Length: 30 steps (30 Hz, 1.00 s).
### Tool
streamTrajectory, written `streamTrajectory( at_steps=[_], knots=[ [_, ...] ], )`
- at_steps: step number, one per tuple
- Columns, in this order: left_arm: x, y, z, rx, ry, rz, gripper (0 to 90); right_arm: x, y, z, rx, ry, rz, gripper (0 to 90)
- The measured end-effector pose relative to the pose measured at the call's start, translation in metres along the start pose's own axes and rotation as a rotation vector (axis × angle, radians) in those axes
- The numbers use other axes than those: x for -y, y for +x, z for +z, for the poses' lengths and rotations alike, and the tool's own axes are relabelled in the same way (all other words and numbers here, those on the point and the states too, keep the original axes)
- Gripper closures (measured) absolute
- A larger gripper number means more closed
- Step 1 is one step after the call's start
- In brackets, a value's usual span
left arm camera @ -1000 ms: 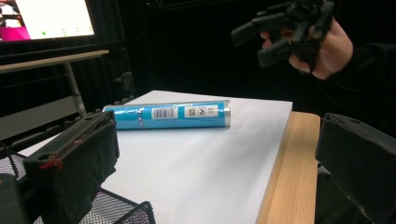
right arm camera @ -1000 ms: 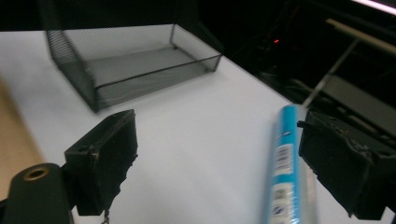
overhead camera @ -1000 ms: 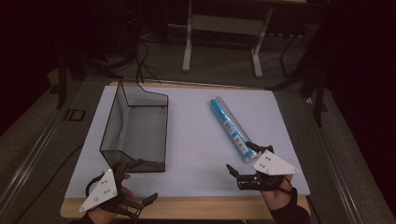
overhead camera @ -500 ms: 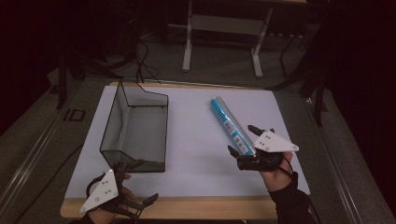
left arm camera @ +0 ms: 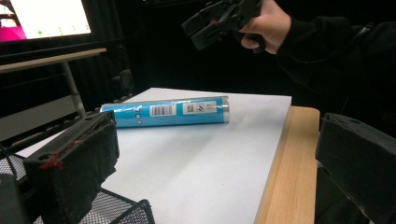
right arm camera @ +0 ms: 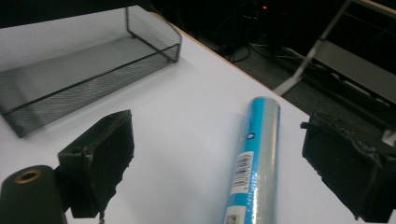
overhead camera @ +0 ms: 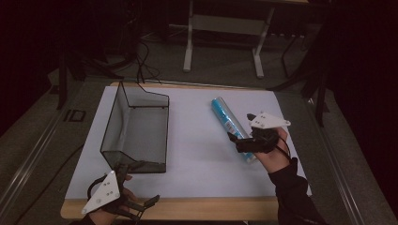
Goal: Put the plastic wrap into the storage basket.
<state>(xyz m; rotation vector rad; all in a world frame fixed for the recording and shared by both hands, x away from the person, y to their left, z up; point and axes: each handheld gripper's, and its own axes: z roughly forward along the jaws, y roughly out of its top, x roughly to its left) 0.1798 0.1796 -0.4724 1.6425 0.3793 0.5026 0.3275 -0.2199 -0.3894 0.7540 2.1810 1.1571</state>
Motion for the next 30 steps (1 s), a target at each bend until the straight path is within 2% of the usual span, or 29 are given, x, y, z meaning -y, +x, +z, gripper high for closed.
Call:
streamTrajectory(
  at_steps=[5, 11, 16, 30],
  knots=[
    [0.0, 0.0, 0.0, 0.001, 0.004, 0.005, 0.2, 0.0, -0.009, 0.014, -0.009, 0.023, 0.025, 9.1],
    [0.0, 0.0, 0.0, 0.0, 0.007, 0.008, 0.1, 0.001, -0.02, 0.029, 0.006, 0.057, 0.04, 9.1],
    [0.001, 0.0, 0.001, 0.003, 0.008, 0.007, 0.1, 0.002, -0.027, 0.043, 0.008, 0.111, 0.048, 9.2],
    [0.001, 0.0, 0.001, 0.011, 0.011, 0.007, 0.1, 0.019, -0.051, 0.08, 0.016, 0.215, 0.122, 9.3]
  ],
)
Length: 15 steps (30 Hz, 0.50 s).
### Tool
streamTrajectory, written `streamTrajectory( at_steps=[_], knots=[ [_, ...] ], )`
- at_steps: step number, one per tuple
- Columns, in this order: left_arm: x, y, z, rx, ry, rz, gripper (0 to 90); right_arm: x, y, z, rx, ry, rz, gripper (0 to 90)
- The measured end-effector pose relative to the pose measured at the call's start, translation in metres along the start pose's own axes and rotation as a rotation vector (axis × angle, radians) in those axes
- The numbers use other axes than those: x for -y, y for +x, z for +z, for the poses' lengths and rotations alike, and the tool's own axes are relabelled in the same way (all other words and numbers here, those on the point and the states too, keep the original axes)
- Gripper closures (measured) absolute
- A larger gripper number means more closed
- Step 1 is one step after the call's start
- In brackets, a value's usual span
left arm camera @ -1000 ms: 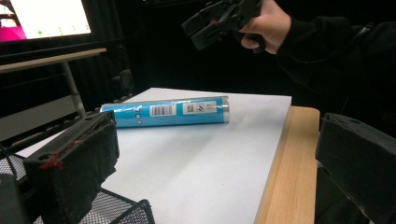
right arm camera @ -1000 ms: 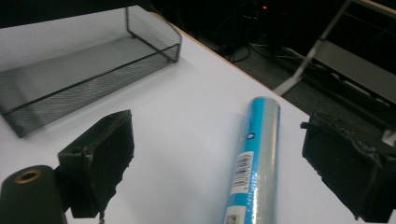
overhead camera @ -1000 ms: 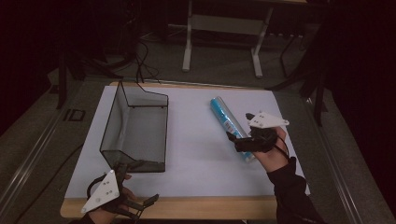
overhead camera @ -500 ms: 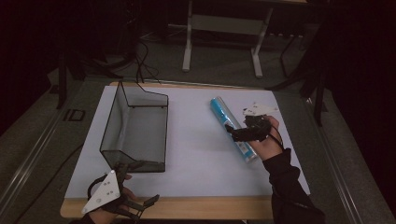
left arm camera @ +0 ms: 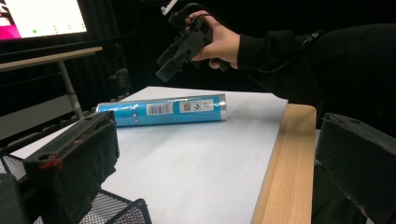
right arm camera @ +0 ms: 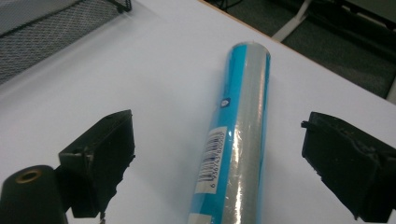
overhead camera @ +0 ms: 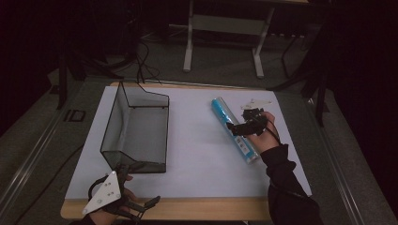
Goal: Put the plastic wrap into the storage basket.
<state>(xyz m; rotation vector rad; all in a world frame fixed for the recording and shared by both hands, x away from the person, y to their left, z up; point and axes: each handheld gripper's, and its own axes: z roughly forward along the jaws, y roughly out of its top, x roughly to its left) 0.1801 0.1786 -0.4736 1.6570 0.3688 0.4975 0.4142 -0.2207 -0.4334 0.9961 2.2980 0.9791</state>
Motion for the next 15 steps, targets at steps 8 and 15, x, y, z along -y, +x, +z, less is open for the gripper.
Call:
streamTrajectory(
  at_steps=[8, 15],
  knots=[
    [0.0, -0.001, 0.001, 0.004, 0.002, 0.002, 0.1, 0.004, -0.01, 0.02, -0.002, 0.056, 0.04, 9.4],
    [0.001, -0.001, 0.001, 0.006, 0.004, 0.001, 0.1, 0.01, -0.019, 0.037, -0.012, 0.114, 0.085, 10.0]
  ],
)
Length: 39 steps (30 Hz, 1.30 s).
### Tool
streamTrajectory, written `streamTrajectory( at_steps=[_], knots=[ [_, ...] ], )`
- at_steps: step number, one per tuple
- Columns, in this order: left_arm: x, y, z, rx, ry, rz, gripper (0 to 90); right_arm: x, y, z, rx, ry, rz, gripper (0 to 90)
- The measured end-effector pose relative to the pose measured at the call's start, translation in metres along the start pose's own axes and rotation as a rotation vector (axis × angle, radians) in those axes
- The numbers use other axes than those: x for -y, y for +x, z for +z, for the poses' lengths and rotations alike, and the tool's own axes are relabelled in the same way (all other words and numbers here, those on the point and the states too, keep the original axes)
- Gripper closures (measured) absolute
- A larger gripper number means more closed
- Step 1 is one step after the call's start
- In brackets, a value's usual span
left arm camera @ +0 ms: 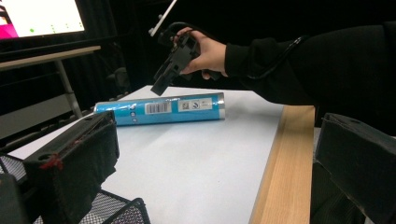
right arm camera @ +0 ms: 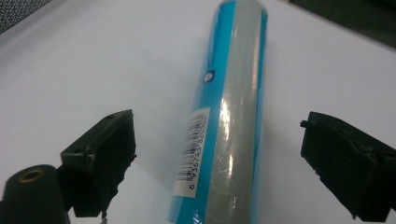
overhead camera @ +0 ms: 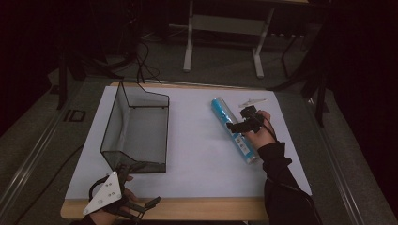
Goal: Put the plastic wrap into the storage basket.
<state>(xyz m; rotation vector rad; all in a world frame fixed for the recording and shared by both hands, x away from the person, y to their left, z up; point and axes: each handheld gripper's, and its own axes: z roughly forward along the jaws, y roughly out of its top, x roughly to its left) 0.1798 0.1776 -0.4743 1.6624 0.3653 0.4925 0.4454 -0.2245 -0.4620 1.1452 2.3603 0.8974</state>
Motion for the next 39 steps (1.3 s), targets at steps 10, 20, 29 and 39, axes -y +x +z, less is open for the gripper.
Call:
streamTrajectory(
  at_steps=[10, 20, 29, 39],
  knots=[
    [0.0, 0.0, 0.001, 0.006, 0.007, 0.004, 0.1, 0.006, -0.008, 0.024, 0.008, 0.087, 0.029, 13.4],
    [0.001, -0.001, 0.001, 0.009, 0.013, 0.007, 0.1, 0.008, -0.012, 0.042, -0.014, 0.195, 0.08, 15.0],
    [0.001, -0.001, 0.002, 0.009, 0.016, 0.009, 0.1, 0.01, -0.014, 0.052, -0.024, 0.258, 0.107, 19.3],
    [0.001, -0.001, 0.002, 0.012, 0.023, 0.013, 0.1, 0.006, -0.01, 0.06, -0.026, 0.348, 0.103, 28.8]
  ],
)
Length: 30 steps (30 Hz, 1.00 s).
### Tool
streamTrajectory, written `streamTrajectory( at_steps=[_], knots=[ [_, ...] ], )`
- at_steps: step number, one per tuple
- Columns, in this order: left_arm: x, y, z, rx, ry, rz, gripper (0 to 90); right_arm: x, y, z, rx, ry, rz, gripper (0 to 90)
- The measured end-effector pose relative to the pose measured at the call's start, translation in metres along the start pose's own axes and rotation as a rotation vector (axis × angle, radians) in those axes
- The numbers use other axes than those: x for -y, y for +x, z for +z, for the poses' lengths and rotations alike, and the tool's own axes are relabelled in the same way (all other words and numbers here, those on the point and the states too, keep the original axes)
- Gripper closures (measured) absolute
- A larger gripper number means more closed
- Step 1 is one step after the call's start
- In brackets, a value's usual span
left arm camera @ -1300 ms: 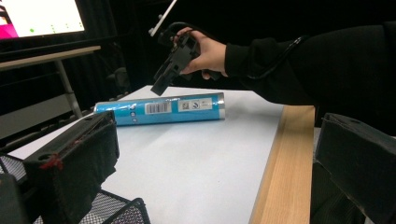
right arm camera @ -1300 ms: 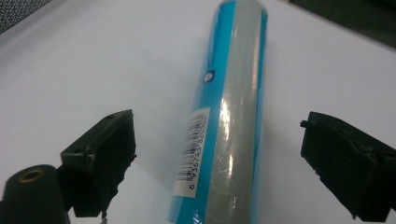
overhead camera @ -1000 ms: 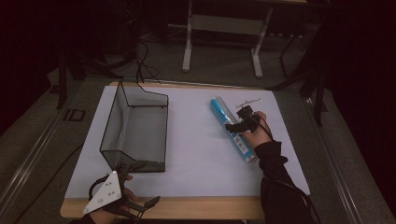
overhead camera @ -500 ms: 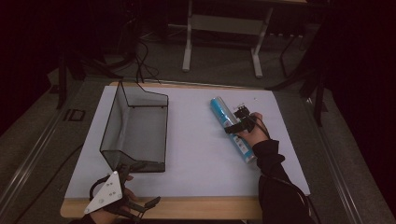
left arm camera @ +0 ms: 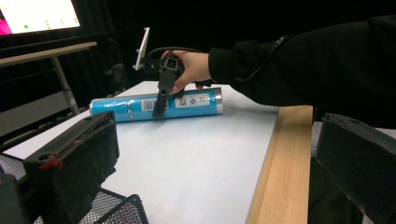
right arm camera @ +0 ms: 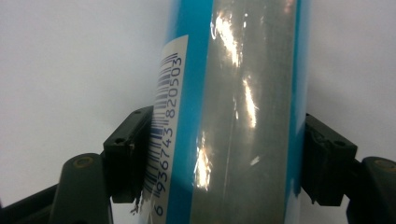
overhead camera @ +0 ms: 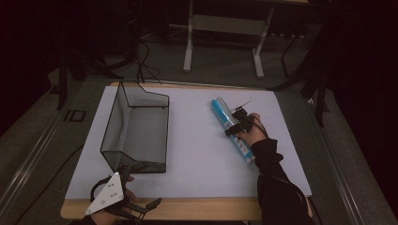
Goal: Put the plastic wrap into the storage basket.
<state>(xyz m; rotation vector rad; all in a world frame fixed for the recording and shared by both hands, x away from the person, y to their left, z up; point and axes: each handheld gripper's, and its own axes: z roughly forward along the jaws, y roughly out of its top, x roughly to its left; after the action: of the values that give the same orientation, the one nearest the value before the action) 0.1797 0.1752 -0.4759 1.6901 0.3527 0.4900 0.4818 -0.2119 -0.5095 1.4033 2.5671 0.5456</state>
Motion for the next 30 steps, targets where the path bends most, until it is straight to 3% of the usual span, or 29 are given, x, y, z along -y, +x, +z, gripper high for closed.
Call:
streamTrajectory(
  at_steps=[6, 18, 30],
  knots=[
    [0.0, 0.0, 0.0, 0.001, 0.003, 0.005, 0.1, -0.004, 0.006, 0.0, 0.045, 0.035, 0.015, 30.6],
    [0.0, 0.0, 0.001, -0.002, 0.008, 0.007, 0.1, -0.001, 0.002, -0.007, 0.009, 0.002, 0.099, 31.3],
    [0.0, 0.0, 0.001, -0.004, 0.01, 0.01, 0.1, -0.006, 0.003, -0.037, -0.027, -0.139, 0.169, 31.4]
  ],
)
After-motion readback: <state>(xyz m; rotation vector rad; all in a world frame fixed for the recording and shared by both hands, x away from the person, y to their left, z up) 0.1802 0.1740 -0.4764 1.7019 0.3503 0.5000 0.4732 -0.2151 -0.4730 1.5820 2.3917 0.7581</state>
